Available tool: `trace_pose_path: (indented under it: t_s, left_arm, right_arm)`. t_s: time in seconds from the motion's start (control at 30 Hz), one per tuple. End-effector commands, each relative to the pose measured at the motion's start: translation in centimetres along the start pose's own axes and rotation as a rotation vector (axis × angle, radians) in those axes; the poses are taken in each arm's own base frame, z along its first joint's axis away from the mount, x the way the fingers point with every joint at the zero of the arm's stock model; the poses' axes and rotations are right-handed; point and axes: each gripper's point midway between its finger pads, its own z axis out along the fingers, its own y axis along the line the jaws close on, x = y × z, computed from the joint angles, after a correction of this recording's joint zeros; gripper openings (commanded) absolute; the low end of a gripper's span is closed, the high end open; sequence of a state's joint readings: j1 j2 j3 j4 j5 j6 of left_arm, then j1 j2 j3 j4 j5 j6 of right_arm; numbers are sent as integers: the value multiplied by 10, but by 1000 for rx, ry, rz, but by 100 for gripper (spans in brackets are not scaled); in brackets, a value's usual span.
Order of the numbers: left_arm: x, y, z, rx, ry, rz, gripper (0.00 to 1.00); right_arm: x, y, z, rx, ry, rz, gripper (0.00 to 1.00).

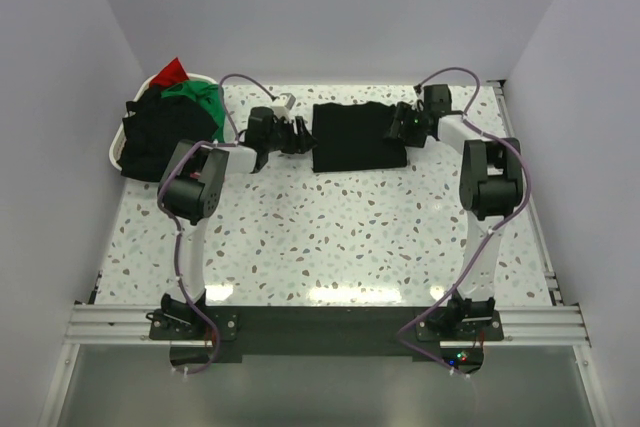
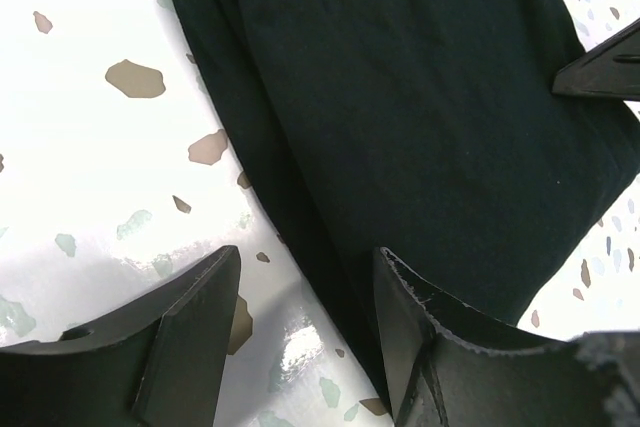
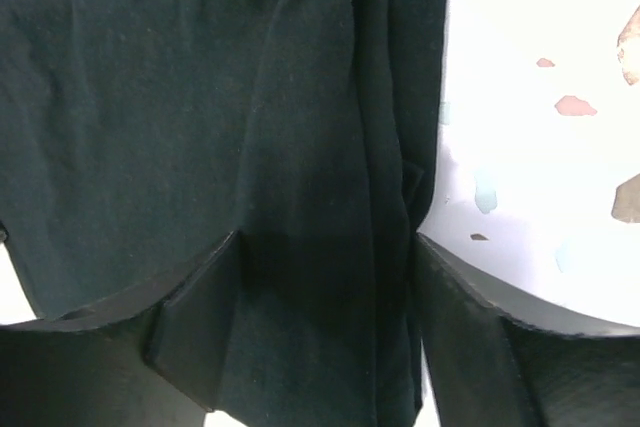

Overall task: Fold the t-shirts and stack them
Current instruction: Neatly place the folded tshirt to the corner

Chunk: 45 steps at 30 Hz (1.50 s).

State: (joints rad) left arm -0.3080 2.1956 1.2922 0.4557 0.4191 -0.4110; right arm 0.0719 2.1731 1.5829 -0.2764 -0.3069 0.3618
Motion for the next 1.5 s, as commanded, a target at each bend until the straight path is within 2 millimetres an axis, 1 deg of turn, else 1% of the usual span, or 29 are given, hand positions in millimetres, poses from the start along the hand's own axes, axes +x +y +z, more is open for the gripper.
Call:
trace_pose_path:
  t_s: [0.0, 0.1, 0.13, 0.17, 0.2, 0.23, 0.3, 0.33, 0.37, 0.43, 0.47, 0.5, 0.57, 0.6, 0.63, 0.67, 0.7, 0.73, 0.77, 0.8, 0.83, 0.9, 1.07, 1.1, 1.17, 1.2, 1.37, 1.43, 1.47]
  left_arm:
    - [-16, -9, 5, 44, -41, 16, 60]
    - [-15, -9, 4, 42, -40, 17, 60]
    - [-17, -10, 3, 41, -43, 20, 63]
    - [-17, -10, 2, 39, -46, 20, 66]
    - [-17, -11, 1, 38, -46, 19, 69]
    - [-21, -13, -2, 37, -54, 22, 75]
    - [-27, -16, -7, 35, -67, 31, 78]
    - [-28, -17, -9, 33, -69, 30, 79]
    - [-28, -18, -11, 32, -71, 34, 80]
    - [-31, -22, -18, 33, -78, 39, 81]
    - [-28, -22, -21, 33, -74, 41, 81]
    - [-33, -26, -25, 38, -82, 47, 81]
    - [-34, -29, -29, 40, -86, 53, 81]
    - [-34, -30, -33, 40, -88, 53, 81]
    - [-34, -31, -35, 41, -88, 54, 81]
    - [-33, -32, -37, 42, -90, 54, 81]
    - [-33, -35, -43, 41, -93, 58, 82]
    - [-30, -34, -43, 40, -89, 57, 82]
    - [-33, -35, -45, 42, -94, 59, 82]
    - [-33, -36, -46, 41, -96, 60, 82]
    - [-32, -36, -46, 41, -93, 59, 82]
    - [-33, -37, -48, 42, -94, 61, 82]
    - [-37, -39, -52, 38, -103, 68, 82]
    - [-37, -39, -53, 38, -103, 70, 82]
    - [-37, -40, -53, 39, -105, 69, 82]
    - [-37, -40, -54, 37, -105, 69, 82]
    - [-39, -40, -56, 32, -109, 72, 82]
    - [-39, -41, -57, 32, -109, 72, 82]
    - [-40, -41, -57, 33, -112, 75, 82]
  right_arm:
    - [6, 4, 7, -31, 37, 13, 63]
    - [8, 1, 9, -20, 50, 14, 52]
    - [9, 1, 9, -17, 57, 15, 45]
    - [11, 0, 11, -16, 65, 15, 40]
    - [9, 1, 10, -19, 62, 12, 36]
    - [10, 0, 11, -16, 69, 14, 25]
    - [8, -1, 10, -5, 68, 12, 14]
    - [7, -1, 9, 2, 65, 13, 4]
    - [3, -2, 7, 11, 55, 10, 1]
    - [0, -8, 4, 49, 46, 4, 0]
    - [-5, -10, 1, 62, 36, 0, 0]
    - [-7, -14, -2, 93, 34, -2, 0]
    - [-17, -22, -9, 129, 16, -12, 0]
    - [-22, -30, -13, 179, 1, -20, 0]
    - [-22, -39, -18, 217, 11, -19, 0]
    - [-28, -45, -23, 250, 1, -40, 0]
    - [-38, -73, -40, 377, -7, -71, 0]
    - [-38, -73, -41, 379, -7, -71, 0]
    - [-37, -84, -47, 419, 8, -68, 0]
    - [-42, -95, -53, 479, -2, -83, 0]
    - [-42, -99, -55, 505, 6, -91, 0]
    - [-46, -134, -74, 611, 13, -75, 0]
    - [-60, -176, -107, 746, -9, -31, 0]
    - [-64, -179, -113, 766, -17, -32, 0]
    - [-70, -192, -127, 835, -30, -27, 0]
    - [-74, -194, -132, 854, -40, -28, 0]
    - [-82, -215, -159, 974, -54, -17, 0]
    - [-85, -217, -164, 985, -61, -12, 0]
    - [-86, -220, -170, 1009, -71, -7, 1]
